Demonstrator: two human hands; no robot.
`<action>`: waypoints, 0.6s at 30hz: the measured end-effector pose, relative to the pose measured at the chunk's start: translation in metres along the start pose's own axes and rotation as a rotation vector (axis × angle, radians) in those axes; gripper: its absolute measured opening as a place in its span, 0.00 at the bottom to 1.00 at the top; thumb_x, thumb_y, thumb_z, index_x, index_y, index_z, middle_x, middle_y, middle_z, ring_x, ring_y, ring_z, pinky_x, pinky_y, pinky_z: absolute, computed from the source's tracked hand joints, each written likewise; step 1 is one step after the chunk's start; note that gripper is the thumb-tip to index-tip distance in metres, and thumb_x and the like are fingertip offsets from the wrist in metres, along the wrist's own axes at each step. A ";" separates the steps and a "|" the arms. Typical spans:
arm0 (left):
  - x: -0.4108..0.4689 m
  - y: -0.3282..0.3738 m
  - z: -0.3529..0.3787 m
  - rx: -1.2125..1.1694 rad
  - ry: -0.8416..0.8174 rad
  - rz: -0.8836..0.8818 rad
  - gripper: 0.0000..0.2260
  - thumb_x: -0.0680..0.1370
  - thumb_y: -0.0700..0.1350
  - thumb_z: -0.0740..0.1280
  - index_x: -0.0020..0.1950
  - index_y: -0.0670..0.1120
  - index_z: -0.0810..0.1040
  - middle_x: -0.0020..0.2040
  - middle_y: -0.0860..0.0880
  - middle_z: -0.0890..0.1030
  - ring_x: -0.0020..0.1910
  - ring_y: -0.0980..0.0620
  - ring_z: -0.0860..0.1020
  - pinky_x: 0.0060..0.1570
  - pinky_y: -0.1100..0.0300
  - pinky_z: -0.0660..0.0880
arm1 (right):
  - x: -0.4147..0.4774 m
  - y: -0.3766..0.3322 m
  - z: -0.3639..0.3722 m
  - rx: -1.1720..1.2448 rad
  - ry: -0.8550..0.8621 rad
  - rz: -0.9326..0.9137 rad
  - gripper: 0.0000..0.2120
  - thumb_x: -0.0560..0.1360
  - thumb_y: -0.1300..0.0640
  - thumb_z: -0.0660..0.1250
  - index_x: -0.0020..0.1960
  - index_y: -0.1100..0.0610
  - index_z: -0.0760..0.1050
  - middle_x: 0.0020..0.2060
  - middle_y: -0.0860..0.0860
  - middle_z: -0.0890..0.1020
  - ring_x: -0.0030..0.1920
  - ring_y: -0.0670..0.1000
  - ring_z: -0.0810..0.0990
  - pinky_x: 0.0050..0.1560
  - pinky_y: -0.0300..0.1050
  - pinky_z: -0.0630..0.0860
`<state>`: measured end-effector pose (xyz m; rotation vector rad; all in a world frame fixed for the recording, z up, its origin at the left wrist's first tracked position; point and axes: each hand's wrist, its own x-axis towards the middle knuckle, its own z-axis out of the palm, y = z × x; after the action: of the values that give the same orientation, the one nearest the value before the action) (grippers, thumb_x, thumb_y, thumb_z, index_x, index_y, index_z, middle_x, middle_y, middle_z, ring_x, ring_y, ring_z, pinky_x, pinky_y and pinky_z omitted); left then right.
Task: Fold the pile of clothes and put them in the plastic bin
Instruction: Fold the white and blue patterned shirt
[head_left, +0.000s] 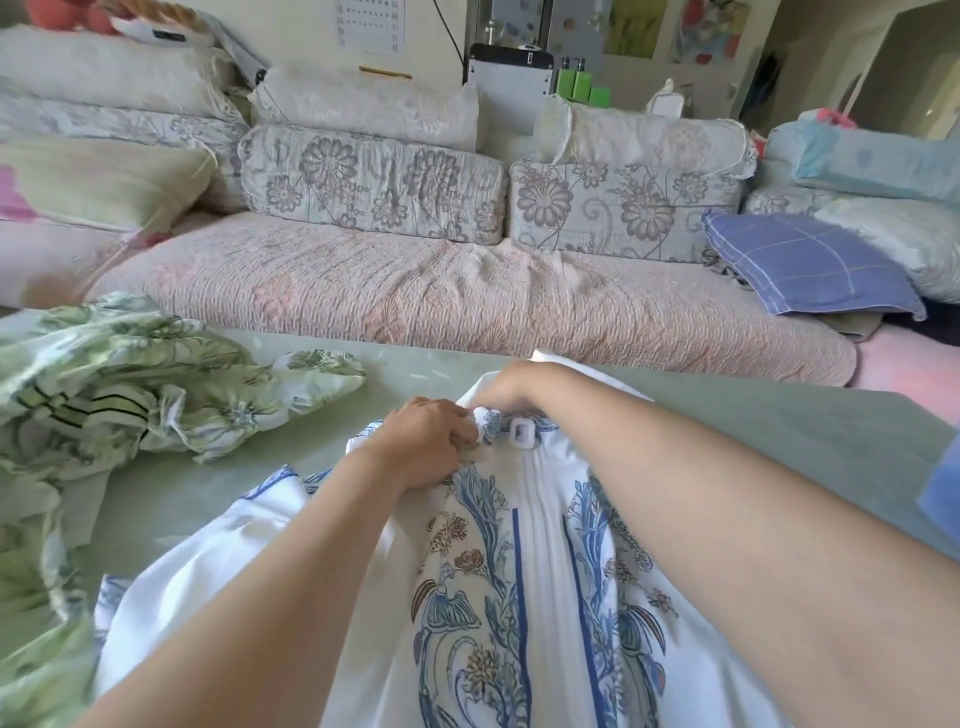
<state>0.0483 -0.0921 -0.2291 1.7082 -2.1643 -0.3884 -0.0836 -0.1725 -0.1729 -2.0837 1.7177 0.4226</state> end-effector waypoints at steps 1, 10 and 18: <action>0.001 0.000 0.000 -0.031 0.029 -0.020 0.13 0.69 0.45 0.59 0.45 0.55 0.82 0.58 0.54 0.79 0.62 0.46 0.74 0.59 0.54 0.72 | 0.005 -0.002 -0.001 -0.034 0.016 0.014 0.24 0.81 0.47 0.60 0.71 0.59 0.72 0.66 0.55 0.77 0.58 0.57 0.78 0.57 0.45 0.74; -0.006 -0.013 -0.013 0.282 -0.018 -0.283 0.20 0.82 0.51 0.49 0.73 0.61 0.63 0.68 0.48 0.70 0.67 0.43 0.67 0.62 0.47 0.66 | 0.017 0.001 -0.017 0.387 0.917 0.022 0.08 0.79 0.57 0.65 0.49 0.58 0.82 0.47 0.55 0.84 0.47 0.57 0.82 0.43 0.44 0.75; -0.027 -0.009 -0.045 0.093 0.001 -0.443 0.21 0.78 0.38 0.55 0.72 0.44 0.60 0.67 0.39 0.69 0.66 0.39 0.69 0.64 0.45 0.69 | -0.026 -0.020 0.025 0.277 0.707 -0.235 0.23 0.76 0.63 0.62 0.71 0.55 0.70 0.68 0.54 0.73 0.66 0.57 0.73 0.65 0.51 0.71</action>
<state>0.0813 -0.0681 -0.1949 2.2404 -1.8132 -0.4020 -0.0681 -0.1348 -0.1800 -2.3257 1.6977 -0.6639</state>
